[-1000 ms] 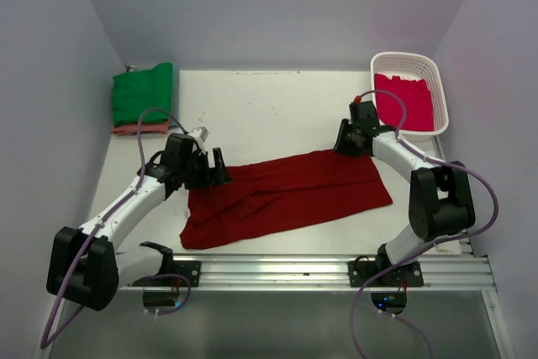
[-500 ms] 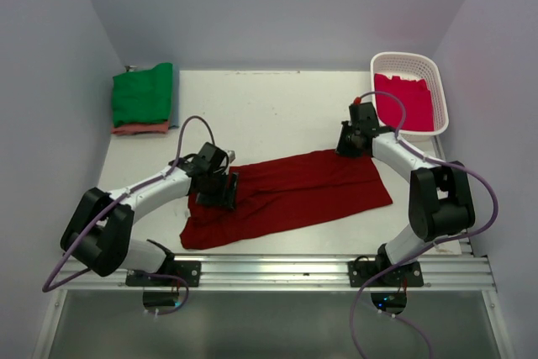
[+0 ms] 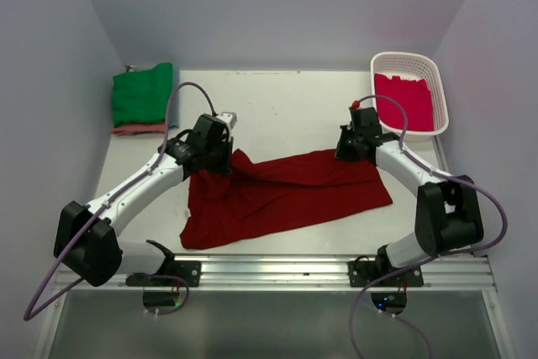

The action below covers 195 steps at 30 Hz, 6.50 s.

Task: Fold and stack the t-shirts
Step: Fold the tshirt

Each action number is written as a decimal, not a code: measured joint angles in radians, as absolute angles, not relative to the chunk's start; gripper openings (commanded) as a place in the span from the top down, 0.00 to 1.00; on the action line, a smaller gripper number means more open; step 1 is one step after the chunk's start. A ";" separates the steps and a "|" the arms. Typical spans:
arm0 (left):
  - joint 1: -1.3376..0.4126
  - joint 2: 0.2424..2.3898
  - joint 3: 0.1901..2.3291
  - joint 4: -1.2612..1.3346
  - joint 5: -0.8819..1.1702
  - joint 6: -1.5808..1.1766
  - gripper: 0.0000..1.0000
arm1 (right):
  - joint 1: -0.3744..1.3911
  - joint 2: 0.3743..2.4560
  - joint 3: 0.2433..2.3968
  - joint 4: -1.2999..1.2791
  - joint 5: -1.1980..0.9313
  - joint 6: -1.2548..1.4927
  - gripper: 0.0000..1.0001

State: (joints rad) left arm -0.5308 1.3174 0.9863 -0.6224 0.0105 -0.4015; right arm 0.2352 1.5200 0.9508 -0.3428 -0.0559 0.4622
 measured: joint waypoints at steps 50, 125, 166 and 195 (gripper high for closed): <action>-0.289 1.320 1.016 -0.255 -0.105 -0.458 0.00 | 1.143 1.975 1.436 -0.540 -0.037 0.381 0.82; -0.282 0.899 0.918 -0.564 -0.168 -0.487 0.00 | 0.890 2.094 1.763 -0.770 0.295 0.351 1.00; -0.507 0.999 0.474 -0.442 0.169 -0.687 1.00 | 0.811 1.647 1.345 -0.681 0.555 0.524 0.68; -0.509 1.177 0.642 -0.835 -0.022 -0.825 1.00 | 0.740 1.526 1.145 -0.560 0.396 0.522 0.64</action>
State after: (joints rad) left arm -0.5091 1.1770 0.6422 -0.8352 -0.0223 -0.8249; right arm 0.7403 1.5261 1.1450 -0.5598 0.3958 0.5224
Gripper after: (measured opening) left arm 0.004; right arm 0.357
